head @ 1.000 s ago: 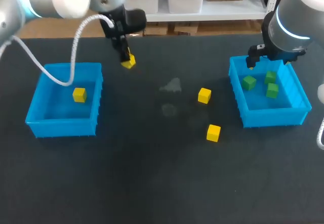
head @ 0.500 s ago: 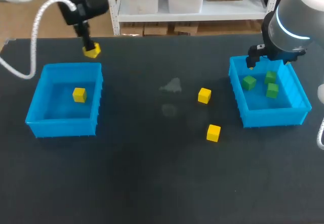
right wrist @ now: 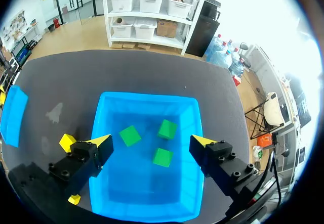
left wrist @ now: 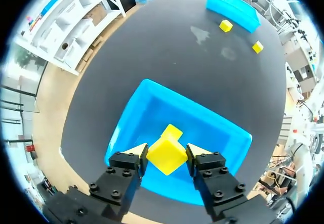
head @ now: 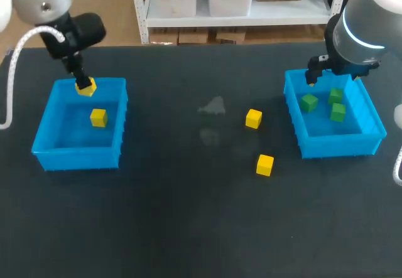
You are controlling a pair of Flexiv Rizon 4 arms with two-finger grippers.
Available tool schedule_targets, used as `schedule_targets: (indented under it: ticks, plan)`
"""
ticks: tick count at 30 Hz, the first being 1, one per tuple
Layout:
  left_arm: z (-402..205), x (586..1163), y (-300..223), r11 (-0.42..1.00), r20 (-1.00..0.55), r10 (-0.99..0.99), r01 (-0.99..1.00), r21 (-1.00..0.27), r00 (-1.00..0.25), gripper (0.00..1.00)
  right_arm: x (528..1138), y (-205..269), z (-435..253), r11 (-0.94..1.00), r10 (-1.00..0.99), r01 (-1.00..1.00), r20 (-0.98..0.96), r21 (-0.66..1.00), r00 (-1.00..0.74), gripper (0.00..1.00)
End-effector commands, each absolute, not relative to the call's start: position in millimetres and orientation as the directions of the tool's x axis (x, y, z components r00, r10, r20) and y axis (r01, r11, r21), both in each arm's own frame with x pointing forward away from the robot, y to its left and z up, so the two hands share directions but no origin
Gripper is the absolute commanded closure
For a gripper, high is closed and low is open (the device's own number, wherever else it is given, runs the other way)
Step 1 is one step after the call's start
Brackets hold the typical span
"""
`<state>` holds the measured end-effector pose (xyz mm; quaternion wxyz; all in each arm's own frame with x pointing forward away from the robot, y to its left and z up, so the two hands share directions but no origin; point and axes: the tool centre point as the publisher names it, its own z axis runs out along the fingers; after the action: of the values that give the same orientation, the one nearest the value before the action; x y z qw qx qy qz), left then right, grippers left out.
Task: Put the green cubes in the right bin and the yellow cubes in the left bin.
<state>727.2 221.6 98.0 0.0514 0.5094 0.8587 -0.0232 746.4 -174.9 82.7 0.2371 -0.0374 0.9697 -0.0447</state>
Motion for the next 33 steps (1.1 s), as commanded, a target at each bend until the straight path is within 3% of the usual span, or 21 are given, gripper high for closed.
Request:
schedule_targets:
  ticks: [1, 2, 3, 19, 33]
  plan:
    - [95.3, 719.0, 220.5, 0.48, -0.182, 0.868, 0.874, 0.074, -0.462, 0.61, 745.7, -175.7, 82.9, 0.993, -0.094, -0.052, -0.458, -0.104, -0.884, 0.0]
    - [95.4, 719.3, 219.2, 0.475, -0.183, 0.871, 0.877, 0.076, -0.456, 0.22, 745.7, -175.7, 82.9, 0.993, -0.094, -0.052, -0.458, -0.104, -0.884, 0.0]
    - [95.8, 720.0, 217.2, 0.471, -0.182, 0.873, 0.879, 0.076, -0.452, 0.0, 745.7, -175.7, 82.9, 0.993, -0.094, -0.052, -0.458, -0.104, -0.884, 0.0]
    - [105.8, 734.2, 179.9, 0.341, -0.17, 0.931, 0.935, 0.097, -0.322, 0.0, 745.7, -175.7, 82.9, 0.993, -0.094, -0.052, -0.458, -0.104, -0.884, 0.0]
    - [124.4, 742.6, 78.7, 0.08, -0.178, 0.982, 0.991, 0.112, -0.059, 0.0, 745.7, -175.7, 82.9, 0.993, -0.094, -0.052, -0.458, -0.104, -0.884, 0.0]
